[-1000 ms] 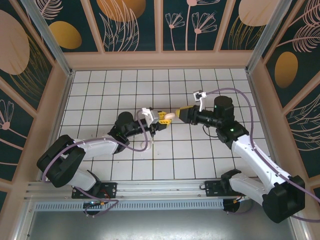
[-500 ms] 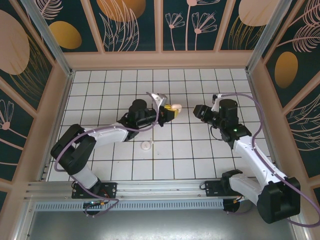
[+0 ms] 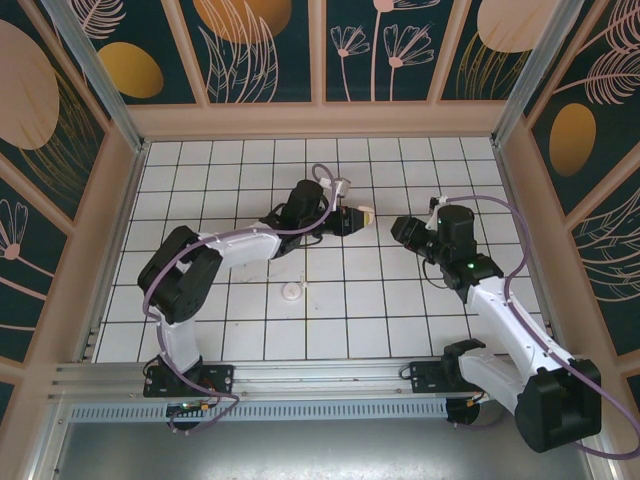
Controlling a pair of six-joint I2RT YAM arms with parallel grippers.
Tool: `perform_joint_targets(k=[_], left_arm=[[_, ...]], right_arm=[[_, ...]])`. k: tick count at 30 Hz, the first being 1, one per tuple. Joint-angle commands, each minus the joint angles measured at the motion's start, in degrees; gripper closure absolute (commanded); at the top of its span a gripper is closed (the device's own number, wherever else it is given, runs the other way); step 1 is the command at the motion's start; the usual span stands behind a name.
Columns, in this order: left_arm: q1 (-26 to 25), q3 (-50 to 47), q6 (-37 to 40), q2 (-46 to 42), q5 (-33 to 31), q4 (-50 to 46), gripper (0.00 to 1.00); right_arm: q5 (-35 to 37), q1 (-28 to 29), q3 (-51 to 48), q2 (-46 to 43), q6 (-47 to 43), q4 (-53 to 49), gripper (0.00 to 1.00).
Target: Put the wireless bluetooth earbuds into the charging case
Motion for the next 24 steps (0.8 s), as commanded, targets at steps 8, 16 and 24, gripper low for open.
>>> perform_joint_targets(k=[8, 16, 24], left_arm=[[0.19, 6.61, -5.25, 5.9, 0.93, -8.11, 0.87], [0.15, 9.13, -4.88, 8.14, 1.05, -12.61, 0.85], [0.2, 12.73, -3.29, 10.38, 2.35, -19.34, 0.82]], right_arm=[[2.07, -0.39, -2.3, -1.92, 1.66, 0.54, 0.56], [1.51, -0.28, -1.69, -0.53, 1.96, -0.79, 0.56], [2.3, 1.82, -4.34, -3.74, 3.9, -2.6, 0.56]])
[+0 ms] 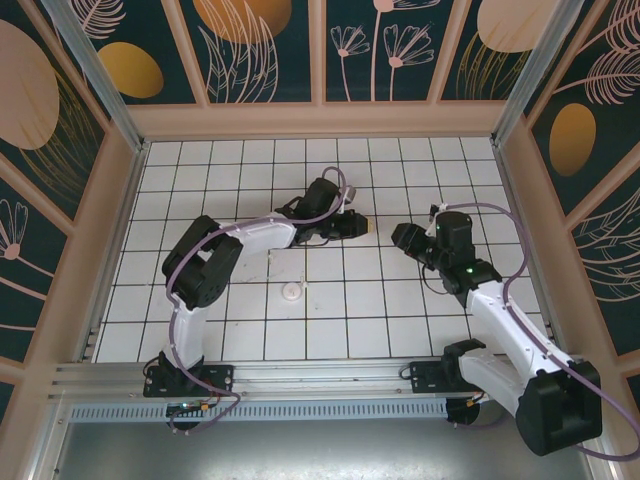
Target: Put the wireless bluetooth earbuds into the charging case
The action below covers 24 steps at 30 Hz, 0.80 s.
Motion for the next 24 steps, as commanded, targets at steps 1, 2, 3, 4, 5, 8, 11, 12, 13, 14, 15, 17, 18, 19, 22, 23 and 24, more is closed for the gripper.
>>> perform_joint_targets(k=[1, 2, 3, 4, 5, 8, 11, 12, 13, 14, 15, 17, 18, 19, 22, 23, 24], left_arm=[[0.2, 2.44, 1.4, 1.53, 1.61, -5.01, 0.82], [0.22, 2.76, 1.78, 1.76, 1.45, -6.11, 0.81], [0.21, 3.14, 2.17, 1.98, 1.34, -7.17, 0.81], [0.2, 3.22, 2.46, 2.18, 1.34, -7.84, 0.8], [0.23, 3.53, 2.71, 2.3, 1.21, -8.74, 0.8], [0.27, 4.49, 4.05, 2.89, 0.08, -11.7, 0.76], [0.19, 6.36, 5.37, 4.26, -0.56, -15.2, 0.73], [0.2, 7.33, 5.87, 4.93, -0.48, -16.68, 0.71], [0.19, 8.1, 6.27, 5.42, -0.41, -17.68, 0.69], [0.19, 8.61, 6.49, 5.79, -0.58, -18.53, 0.68], [0.17, 8.88, 6.71, 5.82, -1.15, -18.91, 0.67], [0.19, 8.88, 6.93, 5.5, -2.57, -19.41, 0.63], [0.2, 9.1, 7.13, 5.45, -2.94, -19.91, 0.6], [0.29, 9.34, 7.62, 5.34, -3.41, -20.69, 0.57], [0.38, 10.07, 8.99, 4.75, -5.0, -22.95, 0.54], [0.44, 10.18, 9.43, 4.38, -5.64, -23.61, 0.52], [0.64, 10.12, 9.63, 4.07, -6.04, -23.96, 0.51]], right_arm=[[2.03, 1.48, -1.61, -3.11, 1.53, -2.3, 0.56], [2.67, 1.75, -1.93, -3.92, 1.59, -2.57, 0.56], [3.16, 1.95, -2.31, -4.92, 1.7, -2.76, 0.56], [3.46, 2.07, -2.65, -5.73, 1.8, -2.85, 0.56], [3.57, 2.2, -3.12, -6.63, 1.97, -2.86, 0.56], [3.63, 2.65, -4.05, -9.29, 2.11, -3.6, 0.56], [5.0, 2.71, -4.58, -12.29, 2.33, -4.46, 0.56], [5.06, 2.72, -4.78, -13.24, 2.44, -4.51, 0.56], [4.9, 2.8, -4.95, -14.09, 2.61, -4.58, 0.56], [4.73, 2.85, -5.11, -14.96, 2.88, -4.47, 0.56], [4.72, 3.01, -5.36, -15.62, 3.03, -4.28, 0.56], [4.48, 3.36, -6.02, -16.66, 3.38, -3.67, 0.55], [4.41, 3.56, -6.33, -16.76, 3.38, -3.4, 0.55], [4.24, 3.78, -6.55, -16.65, 3.38, -2.93, 0.55], [3.99, 4.8, -6.31, -15.5, 3.13, -2.05, 0.54], [4.33, 5.36, -6.23, -15.09, 3.13, -1.45, 0.54], [4.68, 6.03, -6.0, -14.64, 3.12, -0.76, 0.54]])
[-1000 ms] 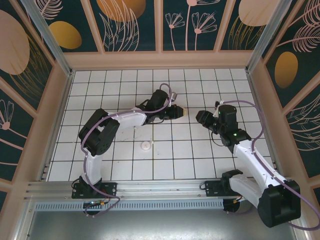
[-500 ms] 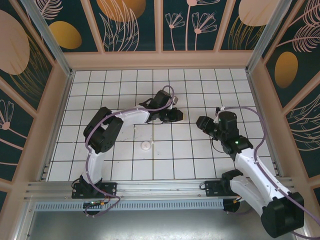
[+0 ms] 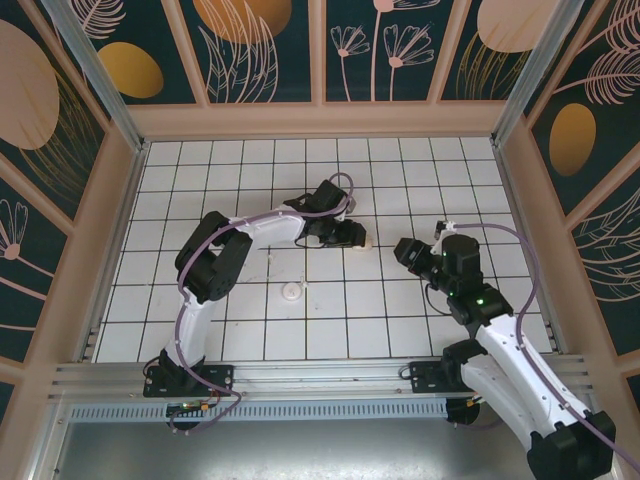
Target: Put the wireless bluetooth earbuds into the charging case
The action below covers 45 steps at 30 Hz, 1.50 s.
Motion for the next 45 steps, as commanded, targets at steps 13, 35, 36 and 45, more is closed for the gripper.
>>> perform_joint_targets(k=[13, 35, 36, 45], left_arm=[[5.64, -3.3, 6.57, -14.41, -7.68, -6.83, 0.41], [2.62, -25.38, 9.11, -36.59, -23.43, -22.46, 0.39], [1.29, -25.61, 9.76, -36.56, -23.53, -22.53, 0.39], [-2.77, -27.17, 7.42, -34.5, -25.7, -23.92, 0.39]], right_arm=[[7.46, 12.55, 8.63, 16.43, -2.52, 9.88, 0.51], [8.87, 23.06, 19.12, 31.51, -3.64, 6.54, 0.45], [9.05, 23.39, 19.76, 32.41, -3.95, 6.16, 0.45], [9.41, 23.84, 20.31, 32.5, -3.17, 4.82, 0.43]])
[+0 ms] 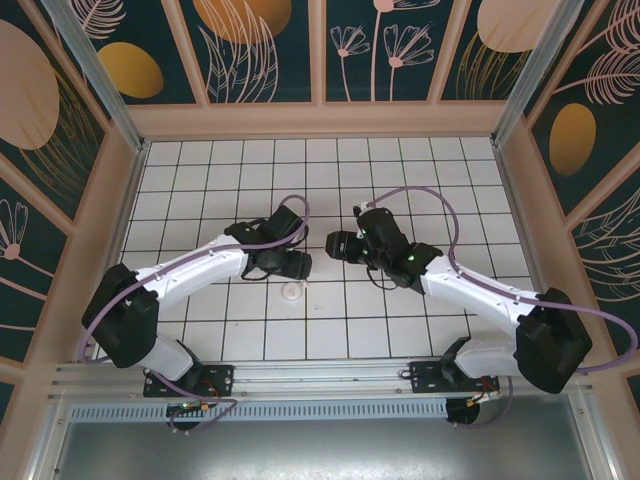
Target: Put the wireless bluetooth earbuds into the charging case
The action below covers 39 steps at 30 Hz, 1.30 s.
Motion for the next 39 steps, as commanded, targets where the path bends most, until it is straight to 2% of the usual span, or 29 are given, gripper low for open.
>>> perform_joint_targets(k=[1, 10, 16, 29, 33, 39], left_arm=[[-0.74, -1.24, -0.85, 1.08, -2.8, -3.06, 0.39], [-2.81, -0.21, -0.98, 6.02, -1.5, -3.03, 0.38], [-4.4, 1.03, -1.13, 10.01, -2.99, -4.48, 0.37], [-4.6, -1.24, -1.58, 10.37, -3.55, -1.67, 0.36], [-4.59, -1.86, -1.45, 12.86, -3.35, -0.89, 0.35], [-4.61, -2.61, -1.41, 13.59, -3.95, -0.33, 0.38]], right_arm=[[3.04, 0.34, 0.73, -2.39, 0.23, -1.19, 0.42], [4.97, 0.36, -0.7, -7.06, 0.59, -2.69, 0.4], [5.46, 0.36, -1.02, -8.62, 0.62, -3.73, 0.38], [5.45, 0.45, -1.29, -10.03, 0.53, -3.91, 0.38], [5.58, 0.67, -1.38, -10.11, 0.47, -4.08, 0.38], [5.86, 0.73, -1.72, -10.42, 0.51, -4.17, 0.38]])
